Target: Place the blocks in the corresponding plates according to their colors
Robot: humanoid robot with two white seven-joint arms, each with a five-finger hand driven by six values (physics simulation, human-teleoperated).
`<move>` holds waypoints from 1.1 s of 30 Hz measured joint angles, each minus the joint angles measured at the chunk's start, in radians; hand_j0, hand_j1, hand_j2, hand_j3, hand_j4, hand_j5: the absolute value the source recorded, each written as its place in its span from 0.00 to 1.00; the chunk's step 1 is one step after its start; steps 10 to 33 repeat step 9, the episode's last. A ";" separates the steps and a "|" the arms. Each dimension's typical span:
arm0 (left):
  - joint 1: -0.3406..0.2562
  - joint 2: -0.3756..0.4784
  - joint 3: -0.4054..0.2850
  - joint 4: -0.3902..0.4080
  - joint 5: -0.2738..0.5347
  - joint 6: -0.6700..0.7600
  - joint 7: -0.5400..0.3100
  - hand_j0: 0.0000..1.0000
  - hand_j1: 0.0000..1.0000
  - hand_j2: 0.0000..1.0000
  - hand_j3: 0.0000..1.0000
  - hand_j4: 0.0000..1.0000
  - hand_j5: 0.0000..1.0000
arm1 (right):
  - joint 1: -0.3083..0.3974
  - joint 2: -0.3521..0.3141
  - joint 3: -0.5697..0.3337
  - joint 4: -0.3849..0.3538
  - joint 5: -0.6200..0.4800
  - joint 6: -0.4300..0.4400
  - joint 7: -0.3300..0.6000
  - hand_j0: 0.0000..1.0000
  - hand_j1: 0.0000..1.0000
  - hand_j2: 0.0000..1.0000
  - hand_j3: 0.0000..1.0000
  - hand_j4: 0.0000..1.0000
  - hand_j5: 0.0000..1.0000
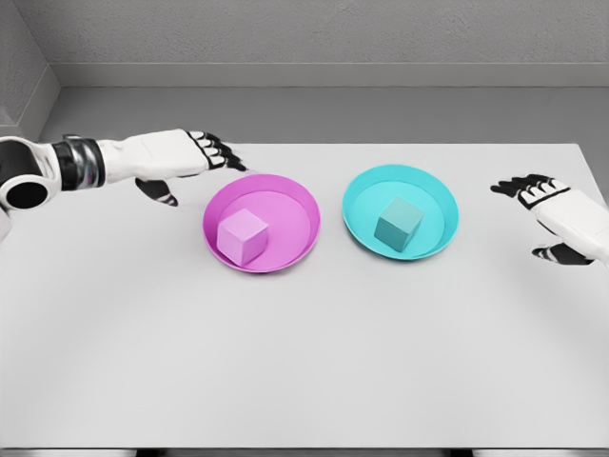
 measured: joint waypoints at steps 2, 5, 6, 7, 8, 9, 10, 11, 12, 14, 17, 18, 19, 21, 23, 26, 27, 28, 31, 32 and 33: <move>0.000 0.046 0.003 0.001 0.021 0.000 0.000 1.00 1.00 1.00 1.00 1.00 1.00 | 0.000 0.000 0.001 0.002 -0.020 0.000 0.000 0.99 0.99 0.99 0.99 0.99 0.99; 0.037 0.129 0.010 0.012 0.081 0.000 0.000 1.00 1.00 1.00 1.00 1.00 1.00 | 0.006 -0.001 0.001 0.004 -0.049 0.000 0.001 0.99 0.99 0.99 0.99 0.99 0.99; 0.046 0.153 0.018 0.020 0.097 0.000 0.000 1.00 1.00 1.00 1.00 1.00 1.00 | 0.011 -0.001 0.001 0.004 -0.054 0.000 0.001 1.00 1.00 1.00 1.00 1.00 1.00; 0.057 0.172 0.029 0.029 0.108 0.000 0.000 1.00 1.00 1.00 1.00 1.00 1.00 | 0.011 0.000 0.001 0.006 -0.059 0.000 0.001 1.00 1.00 1.00 1.00 1.00 1.00; 0.067 0.187 0.041 0.036 0.116 0.000 0.000 1.00 1.00 1.00 1.00 1.00 1.00 | 0.011 0.000 0.001 0.009 -0.061 0.000 0.001 1.00 1.00 1.00 1.00 1.00 1.00; 0.071 0.204 0.051 0.042 0.123 0.000 0.000 1.00 1.00 1.00 1.00 1.00 1.00 | 0.011 0.001 0.001 0.012 -0.064 0.000 0.000 1.00 1.00 1.00 1.00 1.00 1.00; 0.071 0.204 0.051 0.042 0.123 0.000 0.000 1.00 1.00 1.00 1.00 1.00 1.00 | 0.011 0.001 0.001 0.012 -0.064 0.000 0.000 1.00 1.00 1.00 1.00 1.00 1.00; 0.071 0.204 0.051 0.042 0.123 0.000 0.000 1.00 1.00 1.00 1.00 1.00 1.00 | 0.011 0.001 0.001 0.012 -0.064 0.000 0.000 1.00 1.00 1.00 1.00 1.00 1.00; 0.071 0.204 0.051 0.042 0.123 0.000 0.000 1.00 1.00 1.00 1.00 1.00 1.00 | 0.011 0.001 0.001 0.012 -0.064 0.000 0.000 1.00 1.00 1.00 1.00 1.00 1.00; 0.071 0.204 0.051 0.042 0.123 0.000 0.000 1.00 1.00 1.00 1.00 1.00 1.00 | 0.011 0.001 0.001 0.012 -0.064 0.000 0.000 1.00 1.00 1.00 1.00 1.00 1.00; 0.071 0.204 0.051 0.042 0.123 0.000 0.000 1.00 1.00 1.00 1.00 1.00 1.00 | 0.011 0.001 0.001 0.012 -0.064 0.000 0.000 1.00 1.00 1.00 1.00 1.00 1.00; 0.071 0.204 0.051 0.042 0.123 0.000 0.000 1.00 1.00 1.00 1.00 1.00 1.00 | 0.011 0.001 0.001 0.012 -0.064 0.000 0.000 1.00 1.00 1.00 1.00 1.00 1.00; 0.071 0.204 0.051 0.042 0.123 0.000 0.000 1.00 1.00 1.00 1.00 1.00 1.00 | 0.011 0.001 0.001 0.012 -0.064 0.000 0.000 1.00 1.00 1.00 1.00 1.00 1.00; 0.071 0.204 0.051 0.042 0.123 0.000 0.000 1.00 1.00 1.00 1.00 1.00 1.00 | 0.011 0.001 0.001 0.012 -0.064 0.000 0.000 1.00 1.00 1.00 1.00 1.00 1.00; 0.071 0.204 0.051 0.042 0.123 0.000 0.000 1.00 1.00 1.00 1.00 1.00 1.00 | 0.011 0.001 0.001 0.012 -0.064 0.000 0.000 1.00 1.00 1.00 1.00 1.00 1.00; 0.071 0.204 0.051 0.042 0.123 0.000 0.000 1.00 1.00 1.00 1.00 1.00 1.00 | 0.011 0.001 0.001 0.012 -0.064 0.000 0.000 1.00 1.00 1.00 1.00 1.00 1.00; 0.071 0.204 0.051 0.042 0.123 0.000 0.000 1.00 1.00 1.00 1.00 1.00 1.00 | 0.011 0.001 0.001 0.012 -0.064 0.000 0.000 1.00 1.00 1.00 1.00 1.00 1.00; 0.071 0.204 0.051 0.042 0.123 0.000 0.000 1.00 1.00 1.00 1.00 1.00 1.00 | 0.011 0.001 0.001 0.012 -0.064 0.000 0.000 1.00 1.00 1.00 1.00 1.00 1.00; 0.071 0.204 0.051 0.042 0.123 0.000 0.000 1.00 1.00 1.00 1.00 1.00 1.00 | 0.011 0.001 0.001 0.012 -0.064 0.000 0.000 1.00 1.00 1.00 1.00 1.00 1.00; 0.071 0.204 0.051 0.042 0.123 0.000 0.000 1.00 1.00 1.00 1.00 1.00 1.00 | 0.011 0.001 0.001 0.012 -0.064 0.000 0.000 1.00 1.00 1.00 1.00 1.00 1.00; 0.071 0.204 0.051 0.042 0.123 0.000 0.000 1.00 1.00 1.00 1.00 1.00 1.00 | 0.011 0.001 0.001 0.012 -0.064 0.000 0.000 1.00 1.00 1.00 1.00 1.00 1.00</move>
